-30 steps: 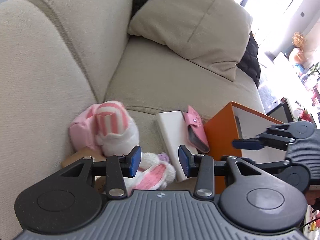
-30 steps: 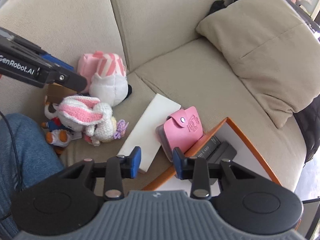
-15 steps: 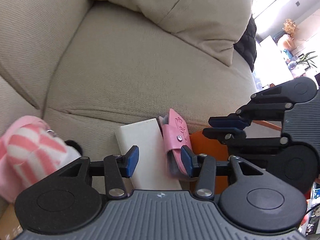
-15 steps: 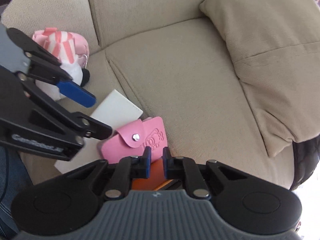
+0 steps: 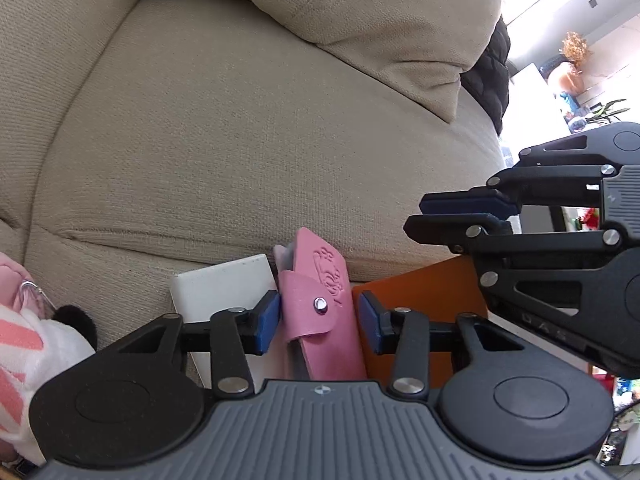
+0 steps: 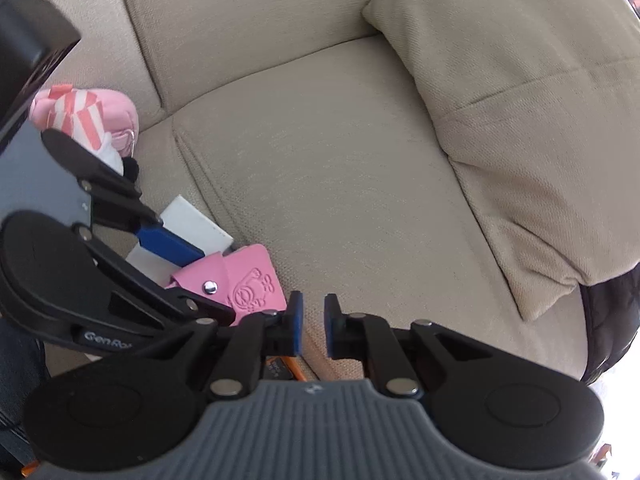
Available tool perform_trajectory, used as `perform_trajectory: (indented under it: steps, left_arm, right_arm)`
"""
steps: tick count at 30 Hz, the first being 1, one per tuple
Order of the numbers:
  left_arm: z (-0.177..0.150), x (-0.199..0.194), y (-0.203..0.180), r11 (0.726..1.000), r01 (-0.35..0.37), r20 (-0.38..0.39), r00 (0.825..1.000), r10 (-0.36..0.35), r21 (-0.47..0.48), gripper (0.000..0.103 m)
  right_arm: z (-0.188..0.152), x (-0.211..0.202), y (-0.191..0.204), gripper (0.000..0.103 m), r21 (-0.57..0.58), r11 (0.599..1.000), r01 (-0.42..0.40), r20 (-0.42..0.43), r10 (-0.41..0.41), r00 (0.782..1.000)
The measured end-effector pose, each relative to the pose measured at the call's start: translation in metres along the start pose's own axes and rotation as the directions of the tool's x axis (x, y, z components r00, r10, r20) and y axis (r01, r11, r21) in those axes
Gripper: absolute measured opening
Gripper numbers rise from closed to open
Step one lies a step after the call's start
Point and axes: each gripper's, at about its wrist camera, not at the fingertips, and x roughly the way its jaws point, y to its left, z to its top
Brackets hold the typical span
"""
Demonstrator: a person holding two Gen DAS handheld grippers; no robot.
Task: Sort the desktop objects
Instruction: 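Grasp the pink card wallet with the left gripper and lift it, then grasp the pink pouch with the right gripper while the left gripper holds the wallet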
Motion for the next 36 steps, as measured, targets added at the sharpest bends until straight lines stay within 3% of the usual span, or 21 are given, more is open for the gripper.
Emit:
perform_trajectory:
  steps: [2, 4, 6, 10, 14, 19, 22, 29, 36]
  left_arm:
    - [-0.004, -0.004, -0.001, 1.0, -0.024, 0.017, 1.0, 0.024, -0.008, 0.034]
    - [-0.007, -0.011, -0.002, 1.0, -0.004, 0.043, 0.999, 0.005, -0.023, 0.024]
    - [-0.01, -0.018, -0.002, 0.998, 0.043, 0.053, 0.998, -0.041, -0.036, 0.023]
    - [-0.008, -0.01, -0.008, 0.999, 0.019, 0.033, 0.999, -0.018, -0.031, 0.024]
    - [-0.008, -0.006, -0.01, 0.997, 0.066, 0.016, 0.998, -0.065, -0.045, 0.025]
    - [-0.011, 0.012, -0.014, 0.999, 0.027, -0.031, 0.999, -0.028, -0.042, 0.026]
    - [-0.017, 0.008, -0.011, 0.998, 0.013, 0.02, 1.0, -0.012, -0.064, 0.023]
    - [-0.036, -0.061, -0.015, 0.999, -0.026, 0.171, 0.985, 0.033, -0.046, 0.022]
    - [-0.057, -0.157, 0.002, 0.987, -0.149, 0.298, 0.941, 0.158, -0.053, 0.022]
  right_arm:
    - [-0.001, -0.001, -0.002, 0.011, 0.019, 1.0, -0.005, 0.009, 0.005, 1.0]
    - [-0.003, -0.001, -0.002, 0.011, 0.034, 0.999, 0.002, 0.016, -0.002, 1.0]
    - [-0.005, -0.004, -0.002, 0.011, 0.046, 0.999, 0.008, 0.022, -0.009, 1.0]
    - [-0.011, -0.009, -0.004, 0.011, 0.065, 0.998, 0.017, 0.03, -0.019, 0.999]
    - [-0.014, -0.015, -0.009, 0.011, 0.112, 0.994, 0.007, 0.046, -0.013, 0.999]
    - [-0.02, -0.02, -0.01, 0.011, 0.143, 0.99, 0.01, 0.066, -0.02, 0.998]
    - [-0.024, -0.023, -0.011, 0.011, 0.168, 0.986, 0.018, 0.074, -0.03, 0.997]
    - [-0.029, -0.051, -0.001, 0.011, 0.205, 0.979, 0.002, 0.149, -0.033, 0.988]
    - [-0.026, -0.074, 0.049, 0.011, 0.183, 0.97, -0.163, 0.222, 0.12, 0.968]
